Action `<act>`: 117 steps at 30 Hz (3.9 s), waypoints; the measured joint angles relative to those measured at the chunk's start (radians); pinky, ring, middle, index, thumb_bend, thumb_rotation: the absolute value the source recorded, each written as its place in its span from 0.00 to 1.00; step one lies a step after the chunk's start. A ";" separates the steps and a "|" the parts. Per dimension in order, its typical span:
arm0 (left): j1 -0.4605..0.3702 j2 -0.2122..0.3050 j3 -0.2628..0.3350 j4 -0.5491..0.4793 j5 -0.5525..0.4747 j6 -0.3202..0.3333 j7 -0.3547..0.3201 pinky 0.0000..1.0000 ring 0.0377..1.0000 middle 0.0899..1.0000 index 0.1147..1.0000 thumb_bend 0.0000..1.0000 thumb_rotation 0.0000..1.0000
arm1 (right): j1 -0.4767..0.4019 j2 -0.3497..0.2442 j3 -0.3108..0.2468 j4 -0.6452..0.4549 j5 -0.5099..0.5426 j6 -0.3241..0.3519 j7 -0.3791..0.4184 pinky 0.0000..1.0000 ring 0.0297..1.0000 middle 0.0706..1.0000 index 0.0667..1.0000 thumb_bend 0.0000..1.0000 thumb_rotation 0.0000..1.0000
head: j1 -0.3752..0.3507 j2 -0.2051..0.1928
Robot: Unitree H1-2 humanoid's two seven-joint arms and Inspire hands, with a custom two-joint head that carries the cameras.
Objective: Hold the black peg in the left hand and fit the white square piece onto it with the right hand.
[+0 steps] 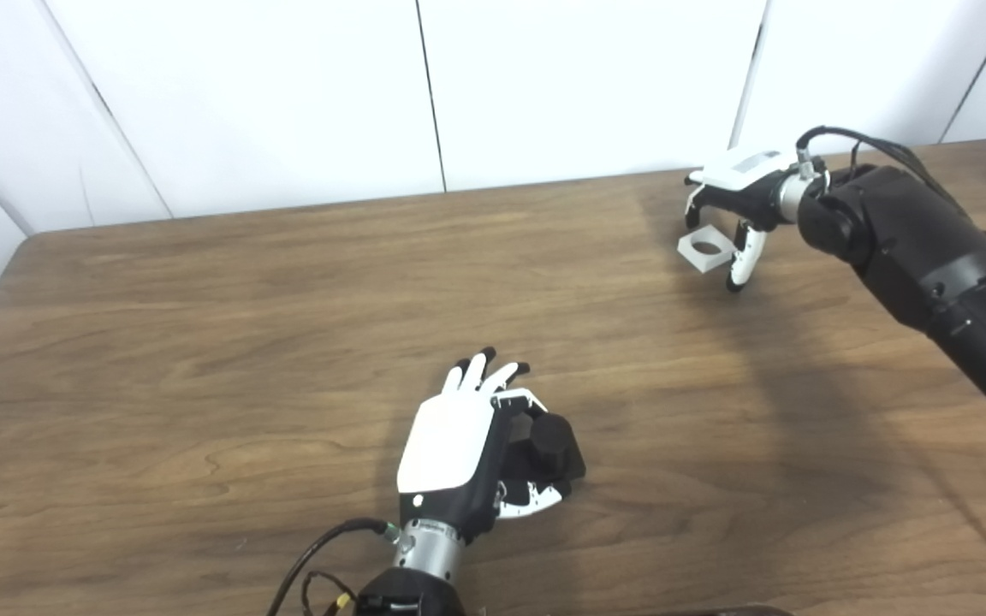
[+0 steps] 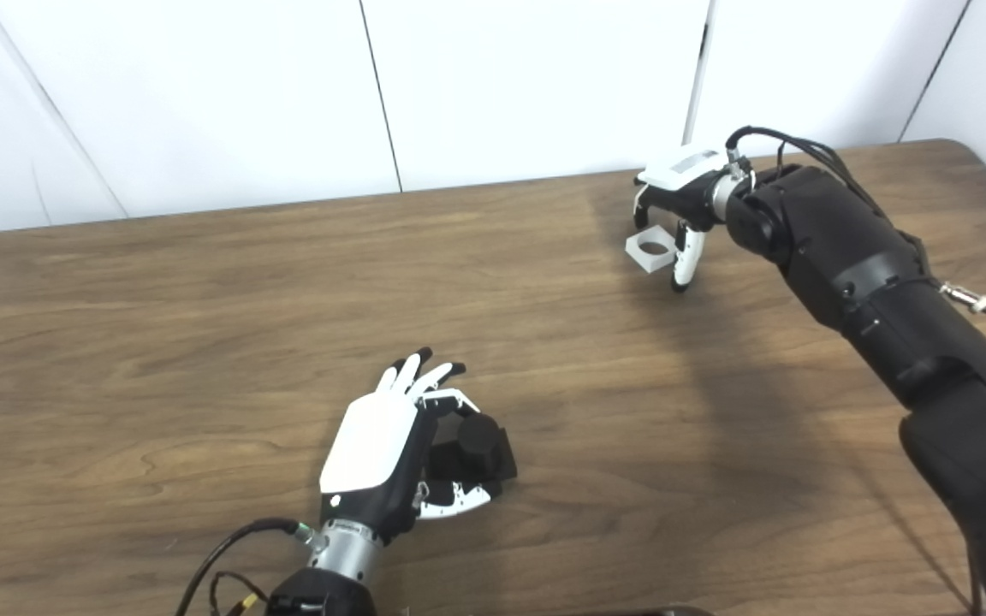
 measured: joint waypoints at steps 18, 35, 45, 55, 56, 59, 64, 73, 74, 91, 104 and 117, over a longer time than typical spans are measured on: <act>0.000 -0.003 0.000 0.000 0.001 0.004 -0.001 1.00 1.00 0.88 0.42 0.52 0.08 | -0.005 0.000 0.012 0.007 0.000 -0.003 -0.003 1.00 1.00 0.98 0.65 0.81 0.21 | 0.002 0.000; 0.000 -0.006 0.001 0.001 0.000 0.006 -0.001 1.00 1.00 0.88 0.42 0.52 0.08 | -0.006 0.000 0.014 0.007 0.001 -0.038 -0.016 1.00 1.00 0.96 0.58 0.78 0.15 | 0.002 -0.002; 0.000 -0.005 -0.001 0.001 0.011 0.006 0.000 0.99 0.99 0.88 0.42 0.52 0.08 | -0.005 0.000 0.014 0.009 0.002 -0.045 -0.025 1.00 1.00 0.95 0.45 0.52 0.14 | 0.000 0.000; 0.000 -0.006 -0.001 0.001 0.008 0.005 0.000 1.00 1.00 0.88 0.42 0.52 0.08 | -0.005 -0.001 0.014 0.010 0.001 -0.061 -0.040 1.00 1.00 0.94 0.45 0.52 0.14 | 0.000 0.000; 0.000 -0.006 -0.001 0.001 0.008 0.006 0.000 1.00 0.99 0.88 0.42 0.52 0.08 | -0.005 -0.001 0.014 0.010 0.001 -0.061 -0.040 1.00 1.00 0.94 0.45 0.52 0.14 | 0.000 0.000; 0.000 -0.006 -0.001 0.001 0.009 0.006 0.000 0.99 0.99 0.88 0.42 0.52 0.08 | -0.005 -0.001 0.014 0.010 0.001 -0.061 -0.040 1.00 1.00 0.94 0.45 0.52 0.14 | 0.000 0.000; 0.000 -0.006 -0.001 0.001 0.013 0.006 -0.001 0.99 0.99 0.88 0.42 0.52 0.08 | -0.005 -0.001 0.014 0.010 0.001 -0.057 -0.039 1.00 1.00 0.94 0.45 0.52 0.14 | 0.000 -0.002; 0.000 -0.005 -0.001 0.001 0.014 0.006 -0.001 0.98 0.99 0.88 0.42 0.52 0.08 | 0.013 -0.001 -0.013 -0.011 0.011 -0.049 -0.039 1.00 1.00 0.94 0.45 0.52 0.14 | -0.002 0.000; 0.000 -0.005 -0.001 0.001 0.014 0.006 -0.001 0.99 0.99 0.88 0.42 0.52 0.08 | 0.017 -0.001 -0.018 -0.016 0.016 -0.049 -0.039 1.00 1.00 0.94 0.45 0.52 0.14 | -0.003 0.000; -0.001 -0.004 0.004 0.002 0.013 0.001 -0.004 0.99 0.99 0.88 0.42 0.52 0.08 | 0.089 -0.018 -0.084 -0.151 0.044 -0.034 0.008 0.99 1.00 0.94 0.46 0.52 0.14 | -0.009 -0.008; -0.002 -0.004 0.015 0.008 0.001 -0.015 -0.002 0.99 0.99 0.88 0.42 0.52 0.08 | 0.111 -0.031 -0.123 -0.342 0.052 0.003 0.104 1.00 1.00 0.95 0.46 0.53 0.14 | -0.012 -0.011; -0.004 -0.004 0.020 0.012 -0.001 -0.016 -0.002 1.00 0.99 0.88 0.42 0.52 0.08 | 0.166 -0.034 -0.151 -0.535 0.074 0.006 0.198 1.00 1.00 0.95 0.45 0.53 0.14 | -0.015 -0.012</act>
